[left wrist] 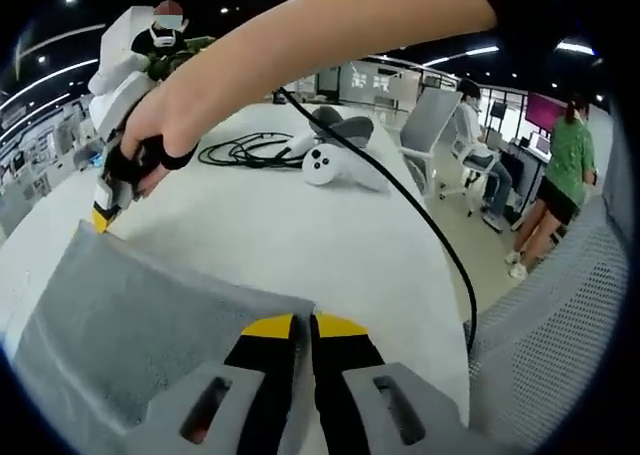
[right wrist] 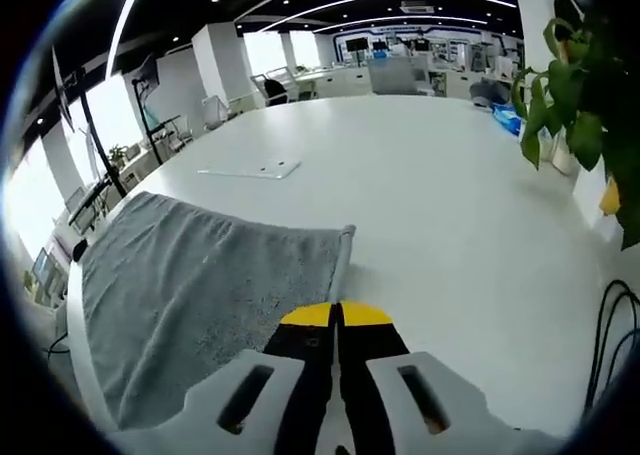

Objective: Fold the towel on the table until its edges align and the towel forms a compact rectangular stack.

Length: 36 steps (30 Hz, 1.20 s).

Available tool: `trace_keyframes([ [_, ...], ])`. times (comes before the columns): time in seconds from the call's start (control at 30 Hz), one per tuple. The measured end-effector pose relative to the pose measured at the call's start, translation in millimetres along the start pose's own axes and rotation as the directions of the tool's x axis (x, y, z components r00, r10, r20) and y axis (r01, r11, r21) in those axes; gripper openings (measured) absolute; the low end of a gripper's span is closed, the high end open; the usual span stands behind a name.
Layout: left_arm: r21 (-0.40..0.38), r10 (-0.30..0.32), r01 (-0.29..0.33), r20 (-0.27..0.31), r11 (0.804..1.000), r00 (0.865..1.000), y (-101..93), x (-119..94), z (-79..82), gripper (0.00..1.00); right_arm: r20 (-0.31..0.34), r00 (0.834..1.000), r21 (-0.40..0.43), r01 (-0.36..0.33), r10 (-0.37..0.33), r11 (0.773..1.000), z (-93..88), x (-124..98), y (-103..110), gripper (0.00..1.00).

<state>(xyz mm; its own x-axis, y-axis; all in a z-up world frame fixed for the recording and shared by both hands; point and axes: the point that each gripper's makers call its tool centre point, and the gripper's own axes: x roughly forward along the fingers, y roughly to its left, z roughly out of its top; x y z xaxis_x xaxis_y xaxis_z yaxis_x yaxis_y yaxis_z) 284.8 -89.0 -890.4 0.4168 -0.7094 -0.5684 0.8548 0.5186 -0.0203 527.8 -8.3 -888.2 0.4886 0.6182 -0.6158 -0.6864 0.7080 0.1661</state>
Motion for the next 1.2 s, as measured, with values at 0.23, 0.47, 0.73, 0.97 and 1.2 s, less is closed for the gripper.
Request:
trace_keyframes([
  [0.23, 0.022, 0.009, -0.009, 0.031, 1.0, 0.999, -3.4, -9, 19.6, 0.06, 0.031, 0.999, 0.082, 0.005, -0.007, 0.997, 12.9, -13, -3, 0.0],
  [0.47, 0.01, 0.022, -0.023, 0.085, 1.0, 0.996, -3.2, -20, 39.2, 0.06, 0.056, 0.998, 0.098, 0.01, -0.015, 0.995, 26.4, -26, -4, 0.0],
  [0.73, 0.014, 0.027, -0.029, 0.123, 0.999, 0.992, -7.1, -22, 57.5, 0.06, 0.094, 0.994, 0.107, 0.037, -0.047, 0.994, 37.5, -42, -8, 0.0],
  [0.97, 0.033, 0.02, -0.025, 0.154, 0.999, 0.988, -13.2, -26, 73.3, 0.06, 0.119, 0.99, 0.127, 0.057, -0.072, 0.99, 45.0, -58, -15, 0.0],
  [1.2, 0.023, 0.029, -0.034, 0.182, 0.999, 0.983, -16.2, -34, 82.0, 0.06, 0.162, 0.984, 0.163, 0.049, -0.076, 0.985, 56.3, -70, -10, 0.0],
])
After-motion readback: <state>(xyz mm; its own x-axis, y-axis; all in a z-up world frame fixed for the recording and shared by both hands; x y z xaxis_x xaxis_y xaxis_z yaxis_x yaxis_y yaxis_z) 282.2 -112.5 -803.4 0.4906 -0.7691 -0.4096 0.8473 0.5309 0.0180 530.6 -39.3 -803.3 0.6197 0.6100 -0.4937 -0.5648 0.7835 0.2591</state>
